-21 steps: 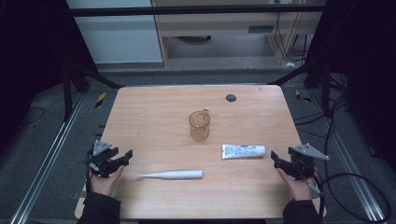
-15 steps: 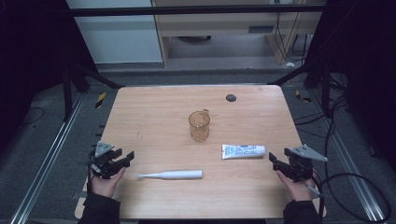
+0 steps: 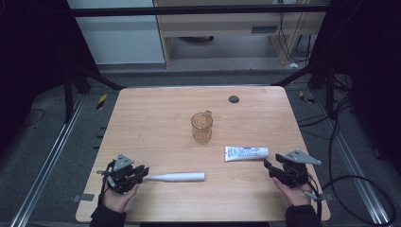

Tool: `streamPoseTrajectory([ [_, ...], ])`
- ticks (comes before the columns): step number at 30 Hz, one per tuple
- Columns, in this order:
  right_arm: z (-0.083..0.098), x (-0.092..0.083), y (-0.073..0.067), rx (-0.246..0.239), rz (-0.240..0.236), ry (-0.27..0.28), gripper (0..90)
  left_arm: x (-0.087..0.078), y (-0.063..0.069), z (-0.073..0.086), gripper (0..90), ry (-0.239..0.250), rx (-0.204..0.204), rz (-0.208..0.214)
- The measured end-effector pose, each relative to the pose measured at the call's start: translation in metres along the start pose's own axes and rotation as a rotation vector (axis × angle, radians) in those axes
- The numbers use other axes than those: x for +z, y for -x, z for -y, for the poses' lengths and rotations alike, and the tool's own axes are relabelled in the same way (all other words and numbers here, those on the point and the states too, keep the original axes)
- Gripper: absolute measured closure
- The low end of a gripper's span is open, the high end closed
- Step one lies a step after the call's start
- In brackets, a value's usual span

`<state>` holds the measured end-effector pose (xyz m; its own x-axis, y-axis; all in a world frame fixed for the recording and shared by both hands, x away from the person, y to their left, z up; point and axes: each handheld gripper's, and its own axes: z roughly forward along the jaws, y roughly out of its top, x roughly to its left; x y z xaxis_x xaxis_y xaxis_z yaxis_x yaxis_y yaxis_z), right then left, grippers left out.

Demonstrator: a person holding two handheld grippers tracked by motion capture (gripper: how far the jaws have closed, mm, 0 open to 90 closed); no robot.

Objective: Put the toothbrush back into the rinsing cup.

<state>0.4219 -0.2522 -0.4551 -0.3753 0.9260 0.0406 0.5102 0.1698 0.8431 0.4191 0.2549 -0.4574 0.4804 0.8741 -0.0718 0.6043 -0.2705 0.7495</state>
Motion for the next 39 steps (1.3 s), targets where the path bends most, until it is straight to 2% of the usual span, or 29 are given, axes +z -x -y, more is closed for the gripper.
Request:
streamPoseTrajectory([
  [2, 0.000, 0.001, -0.002, -0.005, -0.006, -0.004, 49.8, 0.002, 0.009, 0.002, 78.4, -0.022, 0.028, 0.023],
  [7, 0.002, 0.003, -0.005, -0.023, -0.023, -0.017, 52.7, 0.010, 0.020, 0.005, 82.2, -0.061, 0.048, 0.056],
  [12, 0.002, 0.005, -0.008, -0.030, -0.039, -0.030, 54.9, 0.016, 0.025, 0.007, 87.1, -0.096, 0.067, 0.084],
  [17, 0.003, 0.006, -0.008, -0.032, -0.038, -0.041, 55.2, 0.021, 0.028, 0.009, 88.6, -0.125, 0.079, 0.095],
  [24, 0.003, 0.007, -0.008, -0.030, -0.035, -0.044, 53.5, 0.027, 0.027, 0.010, 89.2, -0.150, 0.082, 0.087],
  [39, 0.004, 0.008, -0.007, -0.033, -0.034, -0.044, 52.1, 0.035, 0.022, 0.008, 89.3, -0.149, 0.069, 0.056],
])
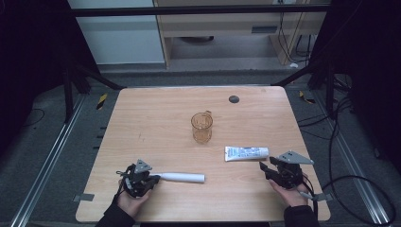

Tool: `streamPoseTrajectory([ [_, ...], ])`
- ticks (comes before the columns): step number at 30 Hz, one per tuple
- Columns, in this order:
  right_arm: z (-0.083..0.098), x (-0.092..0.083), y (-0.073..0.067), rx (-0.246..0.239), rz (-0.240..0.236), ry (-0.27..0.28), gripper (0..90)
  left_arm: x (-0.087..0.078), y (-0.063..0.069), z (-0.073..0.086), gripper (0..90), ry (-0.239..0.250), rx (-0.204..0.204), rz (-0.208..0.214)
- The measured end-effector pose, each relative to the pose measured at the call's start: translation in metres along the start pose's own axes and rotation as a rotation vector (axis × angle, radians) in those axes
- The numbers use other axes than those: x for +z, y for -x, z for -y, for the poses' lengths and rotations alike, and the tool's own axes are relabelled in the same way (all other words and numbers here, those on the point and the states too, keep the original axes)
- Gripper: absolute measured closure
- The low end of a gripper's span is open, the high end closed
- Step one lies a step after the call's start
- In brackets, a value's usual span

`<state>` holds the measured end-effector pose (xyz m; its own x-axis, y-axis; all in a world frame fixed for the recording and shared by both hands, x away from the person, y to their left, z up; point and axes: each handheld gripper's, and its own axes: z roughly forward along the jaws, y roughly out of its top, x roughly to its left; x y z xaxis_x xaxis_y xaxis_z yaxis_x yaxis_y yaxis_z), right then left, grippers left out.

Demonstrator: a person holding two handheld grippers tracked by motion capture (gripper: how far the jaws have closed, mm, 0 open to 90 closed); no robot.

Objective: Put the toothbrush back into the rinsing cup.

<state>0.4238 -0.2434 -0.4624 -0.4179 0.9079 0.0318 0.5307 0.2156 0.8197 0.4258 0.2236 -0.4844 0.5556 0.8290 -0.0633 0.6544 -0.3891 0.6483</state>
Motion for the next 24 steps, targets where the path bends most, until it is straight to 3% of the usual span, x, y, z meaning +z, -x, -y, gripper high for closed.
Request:
streamPoseTrajectory([
  [24, 0.000, 0.001, 0.000, -0.002, 0.002, -0.003, 51.4, 0.016, -0.006, -0.017, 89.4, 0.027, -0.012, -0.034],
])
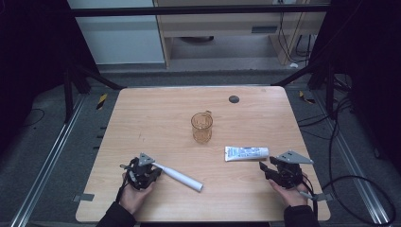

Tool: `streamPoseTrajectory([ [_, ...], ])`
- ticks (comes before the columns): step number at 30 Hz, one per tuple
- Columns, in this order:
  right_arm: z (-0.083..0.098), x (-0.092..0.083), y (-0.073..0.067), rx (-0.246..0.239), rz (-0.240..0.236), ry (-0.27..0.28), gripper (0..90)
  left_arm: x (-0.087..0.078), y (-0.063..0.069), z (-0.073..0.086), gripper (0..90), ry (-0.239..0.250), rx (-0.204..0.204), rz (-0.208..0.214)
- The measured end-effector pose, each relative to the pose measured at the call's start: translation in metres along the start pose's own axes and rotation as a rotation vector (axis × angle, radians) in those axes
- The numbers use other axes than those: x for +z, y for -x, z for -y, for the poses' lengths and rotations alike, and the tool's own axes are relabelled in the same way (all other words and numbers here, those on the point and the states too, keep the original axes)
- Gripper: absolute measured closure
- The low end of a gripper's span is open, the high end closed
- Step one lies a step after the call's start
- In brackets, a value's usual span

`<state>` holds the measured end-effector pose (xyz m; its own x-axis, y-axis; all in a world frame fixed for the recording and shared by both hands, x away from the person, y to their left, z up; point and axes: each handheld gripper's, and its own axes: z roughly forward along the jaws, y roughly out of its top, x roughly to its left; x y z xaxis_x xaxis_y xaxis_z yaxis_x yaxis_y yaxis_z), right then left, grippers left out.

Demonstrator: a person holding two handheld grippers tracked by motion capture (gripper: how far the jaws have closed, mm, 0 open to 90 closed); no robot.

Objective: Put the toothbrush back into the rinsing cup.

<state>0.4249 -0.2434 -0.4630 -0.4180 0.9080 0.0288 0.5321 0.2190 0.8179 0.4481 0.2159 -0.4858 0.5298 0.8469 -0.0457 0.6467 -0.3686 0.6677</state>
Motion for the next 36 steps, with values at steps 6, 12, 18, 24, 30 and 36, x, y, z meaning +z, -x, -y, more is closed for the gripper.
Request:
streamPoseTrajectory([
  [6, 0.000, 0.000, 0.000, 0.003, -0.002, -0.002, 51.4, 0.003, -0.002, -0.002, 89.5, 0.001, -0.004, -0.004],
  [12, 0.000, 0.001, 0.000, 0.003, -0.003, -0.002, 51.4, 0.005, -0.002, -0.005, 89.5, 0.006, -0.009, -0.006],
  [18, 0.000, 0.001, 0.000, 0.003, -0.004, -0.003, 51.4, 0.010, 0.000, -0.010, 89.5, 0.002, 0.002, -0.007],
  [24, 0.000, 0.001, 0.000, 0.004, -0.011, -0.003, 51.4, 0.015, 0.002, -0.016, 89.5, 0.007, 0.005, -0.007],
  [30, -0.001, 0.001, 0.000, 0.003, -0.012, -0.005, 51.4, 0.019, 0.004, -0.020, 89.6, 0.009, 0.007, -0.004],
  [36, -0.001, 0.001, 0.000, 0.002, -0.012, -0.004, 51.4, 0.021, 0.003, -0.021, 89.6, 0.003, 0.009, 0.000],
])
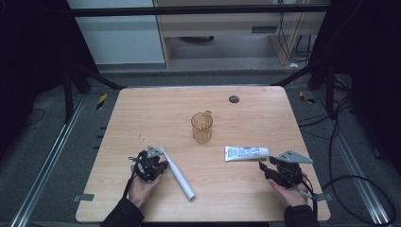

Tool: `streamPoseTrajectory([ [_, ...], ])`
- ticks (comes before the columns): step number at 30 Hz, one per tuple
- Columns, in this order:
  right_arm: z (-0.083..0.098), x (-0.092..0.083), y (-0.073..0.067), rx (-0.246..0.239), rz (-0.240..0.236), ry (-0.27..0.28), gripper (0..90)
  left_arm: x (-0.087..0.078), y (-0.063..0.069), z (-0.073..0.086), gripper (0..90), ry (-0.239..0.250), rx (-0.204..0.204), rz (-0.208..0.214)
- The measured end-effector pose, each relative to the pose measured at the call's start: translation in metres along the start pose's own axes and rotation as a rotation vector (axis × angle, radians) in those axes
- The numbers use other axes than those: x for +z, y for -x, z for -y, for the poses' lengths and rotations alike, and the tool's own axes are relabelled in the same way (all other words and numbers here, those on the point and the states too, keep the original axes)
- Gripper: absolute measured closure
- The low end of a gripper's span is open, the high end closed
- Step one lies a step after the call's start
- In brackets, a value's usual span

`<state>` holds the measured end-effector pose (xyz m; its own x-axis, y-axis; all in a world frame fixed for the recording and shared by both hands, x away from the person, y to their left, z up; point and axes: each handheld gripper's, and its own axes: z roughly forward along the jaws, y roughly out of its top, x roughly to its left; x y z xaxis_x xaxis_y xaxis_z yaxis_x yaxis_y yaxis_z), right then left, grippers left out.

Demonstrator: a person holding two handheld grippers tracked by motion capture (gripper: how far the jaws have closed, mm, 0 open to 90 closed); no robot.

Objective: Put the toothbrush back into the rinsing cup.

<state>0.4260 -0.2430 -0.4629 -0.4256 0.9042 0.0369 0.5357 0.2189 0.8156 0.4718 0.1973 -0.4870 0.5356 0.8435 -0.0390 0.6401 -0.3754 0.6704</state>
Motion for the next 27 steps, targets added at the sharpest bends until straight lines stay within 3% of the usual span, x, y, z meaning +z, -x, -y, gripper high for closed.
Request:
streamPoseTrajectory([
  [5, 0.000, 0.001, 0.000, -0.007, 0.001, 0.002, 51.4, 0.002, 0.000, -0.001, 89.6, 0.008, -0.011, 0.004],
  [27, 0.000, 0.000, 0.000, -0.004, -0.001, 0.002, 51.4, 0.013, 0.012, -0.016, 89.5, 0.005, 0.017, 0.024],
])
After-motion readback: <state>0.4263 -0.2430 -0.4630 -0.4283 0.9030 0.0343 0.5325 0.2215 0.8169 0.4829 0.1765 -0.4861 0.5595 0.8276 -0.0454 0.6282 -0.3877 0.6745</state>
